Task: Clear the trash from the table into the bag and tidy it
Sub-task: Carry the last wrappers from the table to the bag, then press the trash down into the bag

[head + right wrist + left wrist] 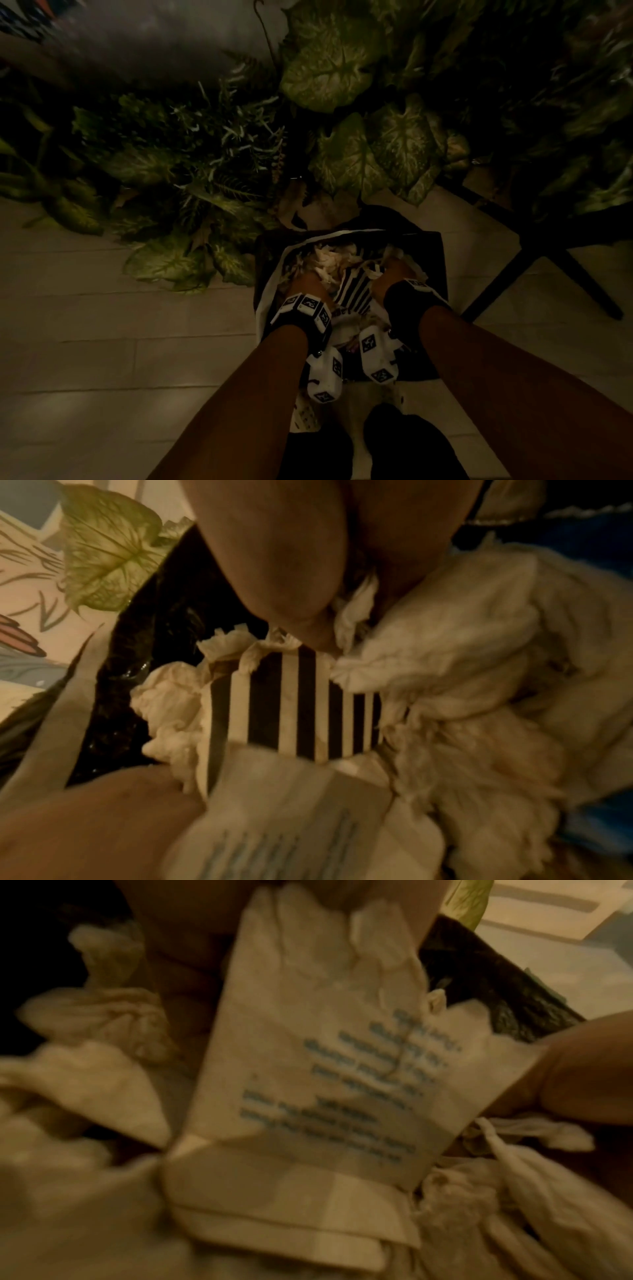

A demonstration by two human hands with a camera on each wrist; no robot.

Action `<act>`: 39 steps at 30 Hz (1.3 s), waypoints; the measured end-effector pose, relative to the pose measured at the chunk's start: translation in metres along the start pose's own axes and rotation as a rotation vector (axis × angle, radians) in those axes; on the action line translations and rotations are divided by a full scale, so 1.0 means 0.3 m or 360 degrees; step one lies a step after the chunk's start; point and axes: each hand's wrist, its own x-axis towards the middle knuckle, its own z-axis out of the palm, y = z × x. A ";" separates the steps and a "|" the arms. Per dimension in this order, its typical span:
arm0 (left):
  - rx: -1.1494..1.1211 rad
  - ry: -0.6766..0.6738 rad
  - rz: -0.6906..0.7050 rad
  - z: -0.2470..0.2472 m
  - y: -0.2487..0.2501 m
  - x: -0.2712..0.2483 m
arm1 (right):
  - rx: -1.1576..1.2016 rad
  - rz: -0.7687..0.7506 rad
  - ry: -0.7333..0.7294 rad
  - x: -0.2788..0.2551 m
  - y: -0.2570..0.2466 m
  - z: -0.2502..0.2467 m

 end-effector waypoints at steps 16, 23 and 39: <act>-0.0292 0.0290 0.0077 -0.191 0.015 -0.439 | 0.0618 -0.0164 0.0038 -0.337 -0.023 -0.166; -0.0364 0.0481 0.0112 -0.277 0.035 -0.654 | 0.0482 -0.0287 -0.0089 -0.585 -0.029 -0.245; 0.0126 0.0455 0.0793 -0.194 -0.021 -1.196 | -0.0445 -0.0954 -0.0523 -1.371 0.498 -0.634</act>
